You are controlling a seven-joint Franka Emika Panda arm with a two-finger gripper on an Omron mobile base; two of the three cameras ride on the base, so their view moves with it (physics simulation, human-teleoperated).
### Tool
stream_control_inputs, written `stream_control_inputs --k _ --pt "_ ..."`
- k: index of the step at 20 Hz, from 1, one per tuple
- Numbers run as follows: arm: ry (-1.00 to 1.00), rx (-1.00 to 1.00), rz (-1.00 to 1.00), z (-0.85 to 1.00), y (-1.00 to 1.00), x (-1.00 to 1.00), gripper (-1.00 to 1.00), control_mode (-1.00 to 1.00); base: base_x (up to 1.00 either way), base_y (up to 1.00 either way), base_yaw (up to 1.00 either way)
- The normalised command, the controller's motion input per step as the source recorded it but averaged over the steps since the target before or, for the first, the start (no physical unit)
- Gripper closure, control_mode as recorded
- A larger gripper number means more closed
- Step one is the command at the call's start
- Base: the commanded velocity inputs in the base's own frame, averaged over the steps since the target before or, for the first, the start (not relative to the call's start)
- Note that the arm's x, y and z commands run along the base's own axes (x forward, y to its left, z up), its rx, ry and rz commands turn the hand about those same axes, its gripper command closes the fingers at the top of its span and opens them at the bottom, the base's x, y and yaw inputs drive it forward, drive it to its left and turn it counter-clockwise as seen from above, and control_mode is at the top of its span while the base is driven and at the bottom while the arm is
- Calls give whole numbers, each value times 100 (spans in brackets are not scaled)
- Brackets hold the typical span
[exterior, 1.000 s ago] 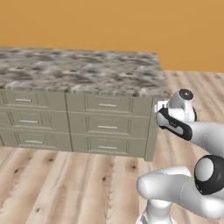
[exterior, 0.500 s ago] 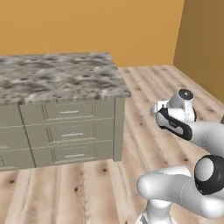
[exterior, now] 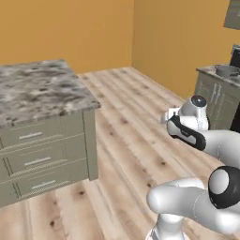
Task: Turn on the sink faucet. Then move the carrot from the counter to the sink. Turn off the sink. Move the vegetable from the sink to the pot next to the stove. Finally move the pot to the rear left burner.
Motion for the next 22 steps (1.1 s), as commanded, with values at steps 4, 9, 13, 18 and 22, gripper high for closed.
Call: stream_control_inputs --k 4,9,13,18,22 --pt "0 0 0 0 0 0 100 100 35 -4 -49" --pt "0 0 0 0 0 0 100 100 43 -1 -48" --pt "0 0 0 0 0 0 100 100 55 0 -46" --pt "0 0 0 0 0 0 100 100 59 3 -45" --pt "0 0 0 0 0 0 100 100 65 21 -44"
